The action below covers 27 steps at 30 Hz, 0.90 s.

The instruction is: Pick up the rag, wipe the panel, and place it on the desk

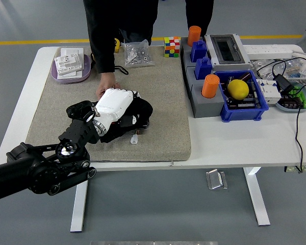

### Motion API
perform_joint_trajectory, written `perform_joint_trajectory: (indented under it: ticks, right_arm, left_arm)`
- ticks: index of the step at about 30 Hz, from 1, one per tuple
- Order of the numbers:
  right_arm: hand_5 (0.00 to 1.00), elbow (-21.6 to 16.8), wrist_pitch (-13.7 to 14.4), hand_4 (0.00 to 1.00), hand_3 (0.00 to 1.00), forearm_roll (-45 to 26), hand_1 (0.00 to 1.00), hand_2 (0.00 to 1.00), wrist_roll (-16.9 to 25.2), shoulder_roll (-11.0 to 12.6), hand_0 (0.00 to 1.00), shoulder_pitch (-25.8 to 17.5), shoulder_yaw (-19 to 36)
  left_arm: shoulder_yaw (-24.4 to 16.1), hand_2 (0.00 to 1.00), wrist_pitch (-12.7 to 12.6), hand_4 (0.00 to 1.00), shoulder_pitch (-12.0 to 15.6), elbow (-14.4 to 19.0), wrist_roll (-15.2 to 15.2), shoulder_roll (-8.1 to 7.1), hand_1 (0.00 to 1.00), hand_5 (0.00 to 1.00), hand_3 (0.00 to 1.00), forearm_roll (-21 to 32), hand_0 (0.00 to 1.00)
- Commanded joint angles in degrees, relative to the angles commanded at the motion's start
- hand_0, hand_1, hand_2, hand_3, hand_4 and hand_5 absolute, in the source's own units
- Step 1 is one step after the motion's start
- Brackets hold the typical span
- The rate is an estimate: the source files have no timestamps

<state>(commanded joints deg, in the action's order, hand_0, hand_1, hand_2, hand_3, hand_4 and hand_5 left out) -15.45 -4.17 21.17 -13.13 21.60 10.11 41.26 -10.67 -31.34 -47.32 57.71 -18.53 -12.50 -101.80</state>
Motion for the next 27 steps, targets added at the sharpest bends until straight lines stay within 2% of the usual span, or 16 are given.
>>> perform_joint_trajectory:
  ticks: [10, 27]
  right_arm:
    - [0.579, 0.1, 0.0, 0.998, 0.640, -0.1, 0.600, 0.706, 0.0, -0.1, 0.769, 0.0, 0.0]
    - [0.580, 0.2, 0.4, 0.998, 0.640, 0.2, 0.598, 0.706, 0.3, -0.9, 0.770, -0.8, 0.9]
  left_arm:
    - [0.1, 0.524, 0.0, 0.136, -0.5, 0.2, -0.3, 1.02, 0.089, 0.002, 0.467, -0.1, 0.216]
    - [-0.5, 0.526, 0.2, 0.135, 1.0, -0.1, -0.2, -2.01, 0.089, 0.002, 0.469, -0.6, 0.214]
